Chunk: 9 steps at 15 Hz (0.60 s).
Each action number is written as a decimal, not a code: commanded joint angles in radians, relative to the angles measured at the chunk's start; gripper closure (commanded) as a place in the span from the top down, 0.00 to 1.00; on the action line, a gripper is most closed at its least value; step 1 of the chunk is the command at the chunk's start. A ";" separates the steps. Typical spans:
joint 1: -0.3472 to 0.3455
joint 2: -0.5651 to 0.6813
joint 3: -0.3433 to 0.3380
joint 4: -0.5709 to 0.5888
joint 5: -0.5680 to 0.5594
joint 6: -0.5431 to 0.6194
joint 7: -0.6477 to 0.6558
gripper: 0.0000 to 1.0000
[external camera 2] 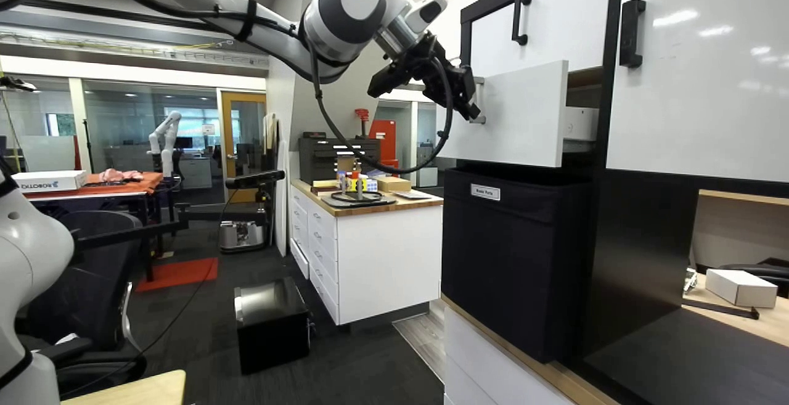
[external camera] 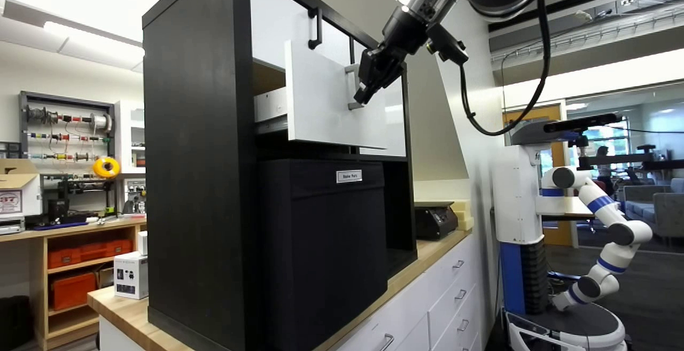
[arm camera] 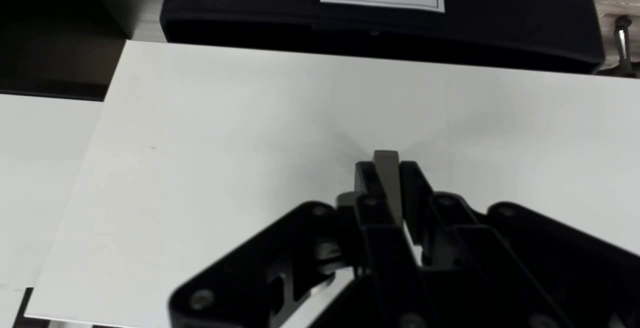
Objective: Close the drawer
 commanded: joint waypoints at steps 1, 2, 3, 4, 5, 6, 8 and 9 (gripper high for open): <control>0.004 0.161 -0.016 0.145 -0.059 0.002 -0.011 0.07; 0.011 0.194 -0.021 0.182 -0.068 0.000 -0.012 0.07; 0.018 0.230 -0.027 0.219 -0.076 -0.001 -0.012 0.07; 0.027 0.260 -0.034 0.253 -0.075 -0.001 -0.017 0.07; 0.036 0.290 -0.041 0.288 -0.070 -0.002 -0.022 0.07; 0.046 0.318 -0.050 0.320 -0.064 -0.003 -0.026 0.07; 0.065 0.362 -0.067 0.375 -0.053 -0.004 -0.040 0.07; 0.073 0.380 -0.075 0.397 -0.050 -0.005 -0.045 0.07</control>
